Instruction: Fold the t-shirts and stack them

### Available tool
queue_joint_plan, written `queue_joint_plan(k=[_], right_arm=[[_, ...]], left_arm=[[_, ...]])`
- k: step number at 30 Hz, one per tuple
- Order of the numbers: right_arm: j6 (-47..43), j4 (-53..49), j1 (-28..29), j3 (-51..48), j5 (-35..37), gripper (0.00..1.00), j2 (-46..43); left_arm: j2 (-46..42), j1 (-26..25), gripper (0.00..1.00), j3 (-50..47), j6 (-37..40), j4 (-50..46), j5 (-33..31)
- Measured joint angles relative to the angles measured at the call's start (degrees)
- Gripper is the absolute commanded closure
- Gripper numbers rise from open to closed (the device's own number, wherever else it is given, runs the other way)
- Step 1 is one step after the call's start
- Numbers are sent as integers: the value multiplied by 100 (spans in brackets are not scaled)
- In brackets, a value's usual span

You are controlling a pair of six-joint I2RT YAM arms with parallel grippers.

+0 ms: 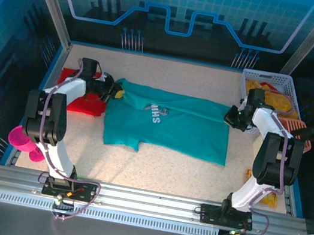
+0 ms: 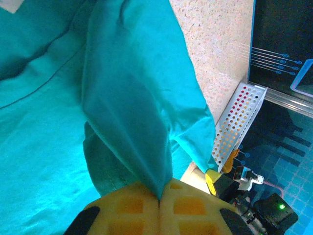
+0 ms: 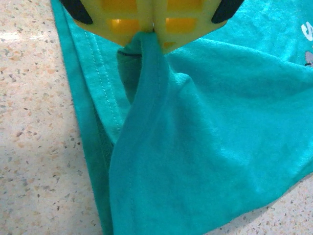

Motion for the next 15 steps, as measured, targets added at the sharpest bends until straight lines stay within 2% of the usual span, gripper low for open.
queue_joint_plan(k=[12, 15], right_arm=[[33, -2, 13, -214, 168, 100, 2], [33, 2, 15, -216, 188, 87, 52]], left_arm=[[-155, 48, 100, -297, 330, -236, -387], [-138, 98, 96, -297, 431, -249, -448]])
